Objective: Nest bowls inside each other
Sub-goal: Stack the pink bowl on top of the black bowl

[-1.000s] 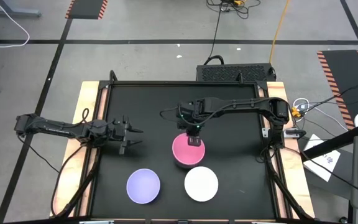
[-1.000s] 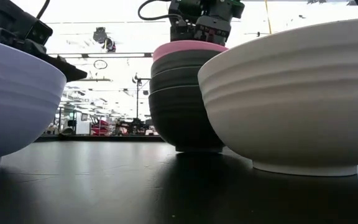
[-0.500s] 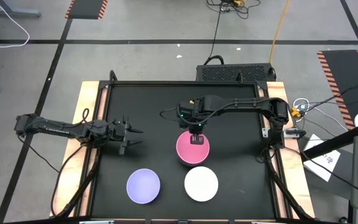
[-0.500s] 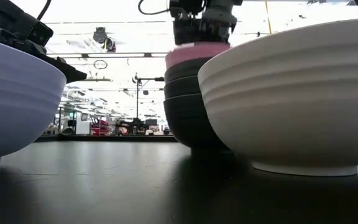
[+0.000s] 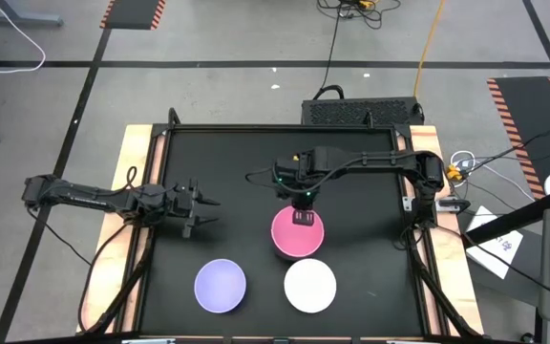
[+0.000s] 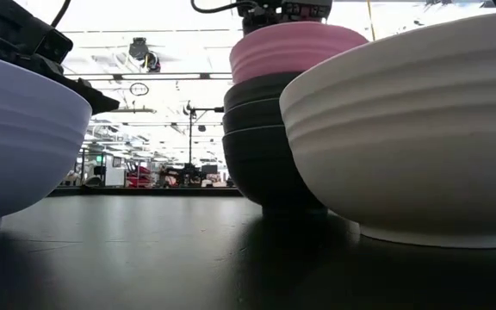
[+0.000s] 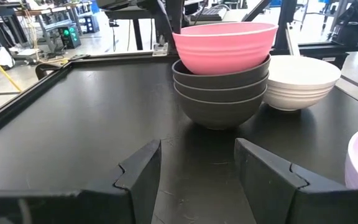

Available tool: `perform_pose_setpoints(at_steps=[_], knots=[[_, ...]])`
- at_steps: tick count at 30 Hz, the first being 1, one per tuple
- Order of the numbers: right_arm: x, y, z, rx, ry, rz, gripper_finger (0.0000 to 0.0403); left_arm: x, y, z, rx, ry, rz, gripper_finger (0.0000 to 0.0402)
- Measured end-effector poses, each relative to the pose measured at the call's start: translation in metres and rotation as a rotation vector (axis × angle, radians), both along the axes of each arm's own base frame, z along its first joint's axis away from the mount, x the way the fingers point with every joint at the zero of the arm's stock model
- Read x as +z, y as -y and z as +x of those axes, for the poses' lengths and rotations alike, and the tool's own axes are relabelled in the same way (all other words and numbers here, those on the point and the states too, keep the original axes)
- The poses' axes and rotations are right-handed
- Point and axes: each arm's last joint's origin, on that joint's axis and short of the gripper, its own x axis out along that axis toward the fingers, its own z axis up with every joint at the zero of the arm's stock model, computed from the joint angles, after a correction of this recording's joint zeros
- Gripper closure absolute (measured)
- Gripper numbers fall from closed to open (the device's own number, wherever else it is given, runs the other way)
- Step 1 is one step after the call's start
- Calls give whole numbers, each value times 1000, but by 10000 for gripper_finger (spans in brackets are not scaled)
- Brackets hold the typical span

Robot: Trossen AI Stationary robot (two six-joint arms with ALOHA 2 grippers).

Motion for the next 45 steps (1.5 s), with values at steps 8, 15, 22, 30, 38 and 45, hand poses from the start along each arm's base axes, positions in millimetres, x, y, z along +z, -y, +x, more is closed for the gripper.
perform_pose_setpoints(at_steps=[8, 15, 22, 30, 38, 45], knots=[[-8, -7, 3, 10, 23, -20, 401, 0, 0, 0, -2, 0, 0, 195], [-25, -6, 1, 7, -3, -20, 401, 0, 0, 0, -7, 0, -3, 195], [-30, 0, -3, -32, -36, -37, 401, 0, 0, 0, -8, 0, -2, 195], [-30, 9, -3, -64, -30, -103, 401, 0, 0, 0, -8, 1, -1, 195], [-30, 24, -4, -97, -33, -120, 401, 0, 0, 0, -8, 0, -1, 195], [-30, 35, -7, -118, -48, -122, 401, -2, 0, 0, -8, -21, 0, 195]])
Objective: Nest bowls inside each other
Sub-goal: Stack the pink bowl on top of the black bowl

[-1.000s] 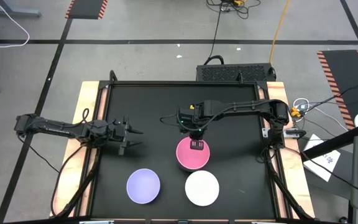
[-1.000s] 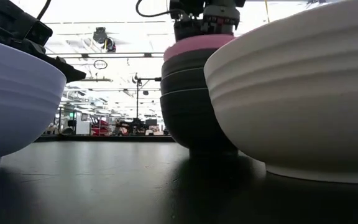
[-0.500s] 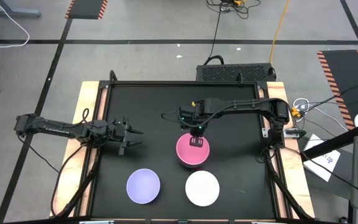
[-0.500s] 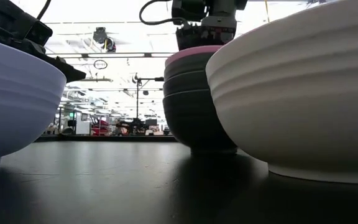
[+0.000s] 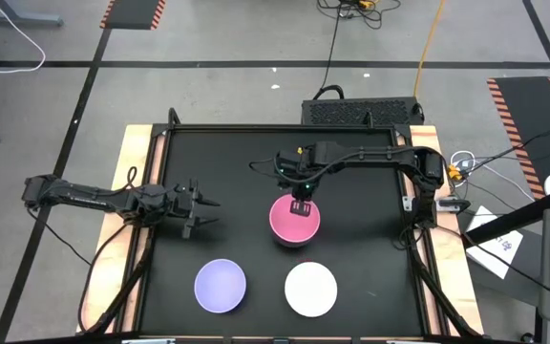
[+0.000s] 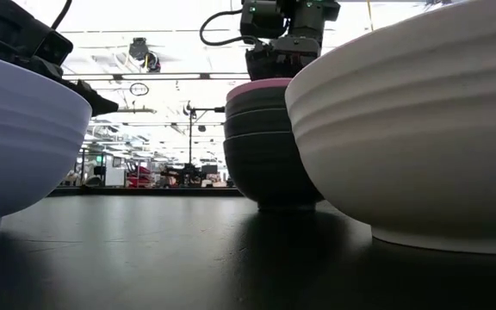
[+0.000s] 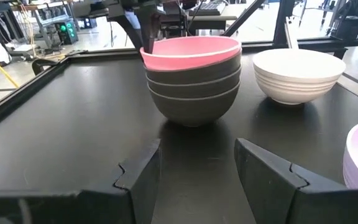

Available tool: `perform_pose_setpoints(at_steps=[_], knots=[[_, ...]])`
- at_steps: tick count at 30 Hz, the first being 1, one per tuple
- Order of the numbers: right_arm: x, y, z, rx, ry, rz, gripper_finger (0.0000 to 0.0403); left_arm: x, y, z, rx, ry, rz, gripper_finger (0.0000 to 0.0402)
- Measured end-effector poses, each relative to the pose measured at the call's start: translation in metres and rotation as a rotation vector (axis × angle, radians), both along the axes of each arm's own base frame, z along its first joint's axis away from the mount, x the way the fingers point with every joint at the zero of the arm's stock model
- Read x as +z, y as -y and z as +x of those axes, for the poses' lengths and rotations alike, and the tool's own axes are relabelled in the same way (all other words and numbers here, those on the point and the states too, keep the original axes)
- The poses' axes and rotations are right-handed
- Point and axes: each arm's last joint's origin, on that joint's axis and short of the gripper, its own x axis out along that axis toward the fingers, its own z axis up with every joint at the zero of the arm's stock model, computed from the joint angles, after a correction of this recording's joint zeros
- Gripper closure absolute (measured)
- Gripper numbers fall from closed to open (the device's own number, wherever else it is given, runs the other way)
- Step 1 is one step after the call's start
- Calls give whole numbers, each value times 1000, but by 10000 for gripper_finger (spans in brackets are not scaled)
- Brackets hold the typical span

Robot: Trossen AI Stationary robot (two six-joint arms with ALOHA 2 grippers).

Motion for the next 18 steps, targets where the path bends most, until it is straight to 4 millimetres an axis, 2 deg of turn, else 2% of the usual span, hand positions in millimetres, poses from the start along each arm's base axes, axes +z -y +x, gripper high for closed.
perform_pose_setpoints(at_steps=[18], knots=[[1, 22, 1, -25, 53, -20, 401, 0, 0, 0, -16, -2, 0, 195]])
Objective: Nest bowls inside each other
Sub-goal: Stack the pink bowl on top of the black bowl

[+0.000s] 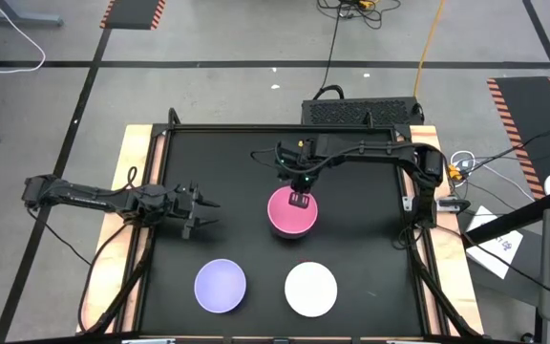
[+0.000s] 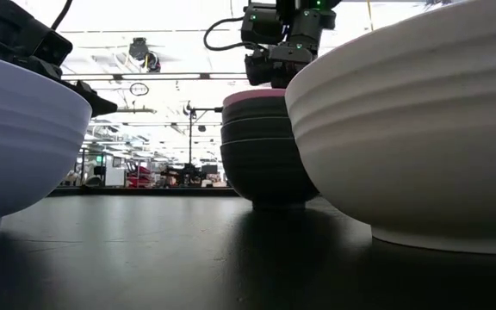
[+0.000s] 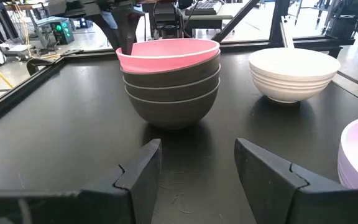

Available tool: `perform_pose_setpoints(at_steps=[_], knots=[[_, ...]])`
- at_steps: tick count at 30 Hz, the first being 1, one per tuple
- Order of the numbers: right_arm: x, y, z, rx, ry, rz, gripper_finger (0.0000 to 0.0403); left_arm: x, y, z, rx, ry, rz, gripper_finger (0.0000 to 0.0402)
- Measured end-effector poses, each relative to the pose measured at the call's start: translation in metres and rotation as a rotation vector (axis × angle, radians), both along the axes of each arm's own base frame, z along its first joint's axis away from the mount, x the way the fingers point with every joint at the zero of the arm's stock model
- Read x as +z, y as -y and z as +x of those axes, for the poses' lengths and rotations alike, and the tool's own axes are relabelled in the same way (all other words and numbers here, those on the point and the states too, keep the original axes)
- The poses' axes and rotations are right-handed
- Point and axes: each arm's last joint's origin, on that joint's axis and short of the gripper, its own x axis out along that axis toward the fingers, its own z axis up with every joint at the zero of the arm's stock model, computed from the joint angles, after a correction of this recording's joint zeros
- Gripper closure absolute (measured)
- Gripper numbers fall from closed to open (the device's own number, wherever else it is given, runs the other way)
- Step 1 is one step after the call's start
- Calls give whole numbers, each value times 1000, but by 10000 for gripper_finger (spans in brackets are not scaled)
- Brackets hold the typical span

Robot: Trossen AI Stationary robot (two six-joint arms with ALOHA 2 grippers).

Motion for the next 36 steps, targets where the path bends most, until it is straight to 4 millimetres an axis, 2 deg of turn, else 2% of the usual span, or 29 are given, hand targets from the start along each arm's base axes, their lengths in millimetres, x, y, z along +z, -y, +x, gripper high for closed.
perform_pose_setpoints(at_steps=[16, 30, 36], knots=[[-1, 1, -8, -25, -80, 27, 401, 0, 0, 0, 0, 1, 0, 195], [-1, 1, -8, -28, -82, 28, 401, 0, 0, 0, 0, 1, 1, 195], [-3, 1, -8, -25, -84, 26, 382, 0, 0, 0, 0, 0, 1, 195]])
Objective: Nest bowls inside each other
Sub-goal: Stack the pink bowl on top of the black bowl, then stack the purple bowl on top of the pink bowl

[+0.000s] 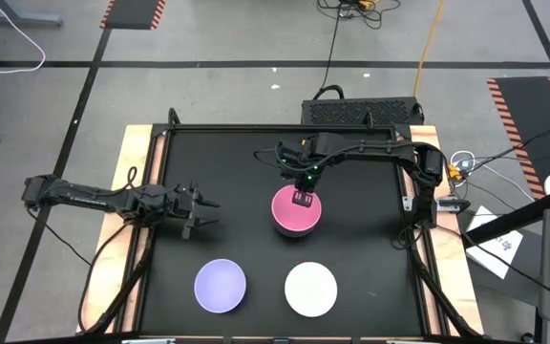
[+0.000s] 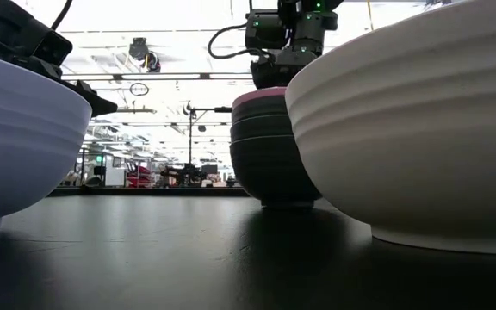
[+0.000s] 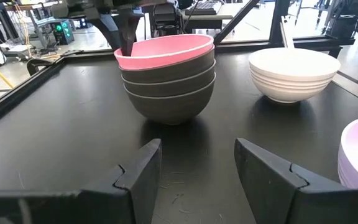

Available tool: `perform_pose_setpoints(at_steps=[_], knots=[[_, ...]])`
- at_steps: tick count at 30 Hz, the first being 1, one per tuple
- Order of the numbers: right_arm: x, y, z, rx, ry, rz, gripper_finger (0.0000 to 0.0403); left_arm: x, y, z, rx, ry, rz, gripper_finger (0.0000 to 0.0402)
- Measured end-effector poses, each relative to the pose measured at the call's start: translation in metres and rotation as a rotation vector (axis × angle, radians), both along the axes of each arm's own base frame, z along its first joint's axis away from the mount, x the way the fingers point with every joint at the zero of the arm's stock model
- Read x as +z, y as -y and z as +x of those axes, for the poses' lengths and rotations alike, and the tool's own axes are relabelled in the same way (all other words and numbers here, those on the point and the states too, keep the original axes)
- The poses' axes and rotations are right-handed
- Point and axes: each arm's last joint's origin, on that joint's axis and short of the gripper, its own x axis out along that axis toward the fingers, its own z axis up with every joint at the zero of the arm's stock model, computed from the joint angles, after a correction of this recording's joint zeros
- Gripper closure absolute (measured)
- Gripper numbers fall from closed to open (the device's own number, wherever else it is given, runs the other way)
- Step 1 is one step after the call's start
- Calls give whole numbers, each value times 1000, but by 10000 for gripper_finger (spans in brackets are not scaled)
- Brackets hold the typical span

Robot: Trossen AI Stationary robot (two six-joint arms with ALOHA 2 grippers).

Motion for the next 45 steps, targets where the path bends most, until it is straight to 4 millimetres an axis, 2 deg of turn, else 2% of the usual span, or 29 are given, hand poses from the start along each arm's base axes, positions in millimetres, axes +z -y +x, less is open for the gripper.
perform_pose_setpoints(at_steps=[9, 20, 32, 39, 42, 45], knots=[[-1, -1, 1, 4, 3, -2, 350, -1, 0, 0, 0, -6, 0, 195], [3, -4, 3, 3, 39, -6, 339, -1, 0, 0, 1, -8, -7, 195], [38, -6, -5, 0, 201, -40, 339, -1, 0, 0, 1, -7, -7, 195], [45, -7, -8, -22, 220, -37, 339, -1, 0, 0, 1, -7, -4, 195], [45, -14, -6, 2, 223, -26, 339, -1, 0, 0, 1, -7, -3, 195], [49, -29, -4, 94, 272, 64, 339, -1, 0, 0, 1, -6, -1, 195]])
